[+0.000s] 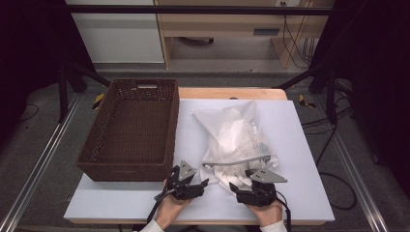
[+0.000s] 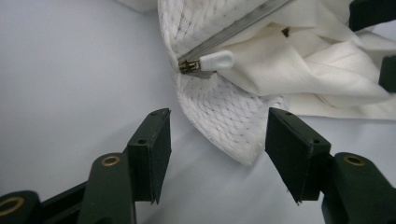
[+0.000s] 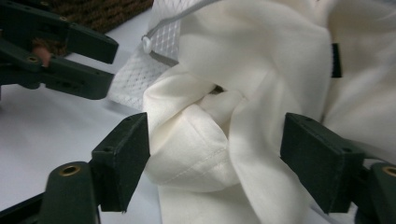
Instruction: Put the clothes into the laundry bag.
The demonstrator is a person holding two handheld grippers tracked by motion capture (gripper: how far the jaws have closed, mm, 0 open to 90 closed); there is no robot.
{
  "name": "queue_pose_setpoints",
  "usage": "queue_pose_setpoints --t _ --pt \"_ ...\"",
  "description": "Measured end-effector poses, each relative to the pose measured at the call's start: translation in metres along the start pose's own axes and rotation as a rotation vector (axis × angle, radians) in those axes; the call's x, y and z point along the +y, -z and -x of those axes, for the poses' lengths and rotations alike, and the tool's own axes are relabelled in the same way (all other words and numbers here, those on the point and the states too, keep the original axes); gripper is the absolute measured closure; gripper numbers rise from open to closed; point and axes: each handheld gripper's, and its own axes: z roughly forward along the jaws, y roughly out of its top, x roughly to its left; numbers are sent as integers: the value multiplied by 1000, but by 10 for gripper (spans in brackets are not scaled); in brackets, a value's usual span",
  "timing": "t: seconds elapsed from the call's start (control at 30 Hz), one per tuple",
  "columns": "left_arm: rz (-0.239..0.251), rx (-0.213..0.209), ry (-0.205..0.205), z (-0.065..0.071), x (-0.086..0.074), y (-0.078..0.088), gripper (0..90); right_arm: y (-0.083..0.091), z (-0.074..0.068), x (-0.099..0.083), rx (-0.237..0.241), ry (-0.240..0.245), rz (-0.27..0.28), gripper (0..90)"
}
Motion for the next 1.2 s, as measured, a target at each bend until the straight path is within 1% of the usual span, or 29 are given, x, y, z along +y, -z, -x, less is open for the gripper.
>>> queue_pose_setpoints --t 0.03,0.07,0.1,0.13,0.17,0.23,0.27,0.3,0.33,0.37,0.4,0.43,0.47,0.5,0.53,0.57,0.6,0.67,0.73,0.77,0.83,0.87,0.93,1.0,1.03,1.1,1.17,1.2 --pt "-6 -10 14 -1 0 -4 413 -3 0 0 -7 2 -8 233" --pt "-20 -14 20 0 0 -7 427 -6 0 0 -5 -5 -19 248" --pt "-16 -7 12 1 1 -8 442 -9 1 0 -2 -16 -34 260" --pt "-13 -12 3 3 1 -8 452 -12 1 0 -3 -21 -39 271" --pt "-27 -9 -2 5 2 -10 466 -15 2 0 -10 -19 -52 288" --pt "-33 24 -35 10 3 -12 512 -21 2 0 -15 -19 -92 340" --pt "-39 49 -51 13 3 -13 524 -22 1 1 -25 -22 -98 370" --pt "-40 63 -60 14 3 -13 558 -22 1 1 -30 -16 -97 406" --pt "-41 74 -59 15 4 -13 576 -23 2 1 -40 -9 -96 446" --pt "-42 83 -58 15 4 -13 620 -22 2 1 -42 -7 -94 493" --pt "-41 88 -57 15 4 -14 652 -22 2 1 -34 -2 -97 556" --pt "-39 85 -58 15 4 -14 704 -23 2 1 -30 -6 -100 616" --pt "-35 72 -60 15 4 -14 749 -23 2 1 -28 -9 -102 688" --pt "-36 69 -62 16 5 -15 831 -23 2 2 -3 -17 -105 737" --pt "-34 77 -68 17 5 -15 871 -23 2 2 2 -24 -107 788" --pt "-39 81 -82 18 5 -15 875 -22 1 3 3 -21 -110 820" --pt "-36 74 -83 18 4 -14 878 -22 1 4 1 -22 -118 840" --pt "-37 50 -65 15 3 -11 883 -21 3 5 4 -19 -117 855" --pt "-37 38 -69 14 0 -3 884 -18 4 6 3 -7 -100 861" --pt "-31 38 -78 13 -2 2 884 -15 4 9 -1 -6 -81 866" --pt "-21 13 -71 11 -5 14 885 -8 6 18 -13 8 -9 869" --pt "-16 9 -79 12 -6 21 885 -7 7 22 -19 11 9 870" --pt "-17 6 -102 15 -9 30 886 -8 8 33 -30 15 45 870" --pt "-23 14 -132 18 -15 38 886 -16 8 42 -38 14 54 871" --pt "-21 16 -135 18 -18 40 886 -21 8 46 -50 25 58 871" --pt "-26 15 -131 17 -25 40 886 -30 6 49 -85 40 50 871" --pt "-39 7 -127 15 -27 36 885 -42 7 47 -122 52 39 870" --pt "-48 5 -125 15 -27 34 885 -49 9 44 -136 53 23 869"
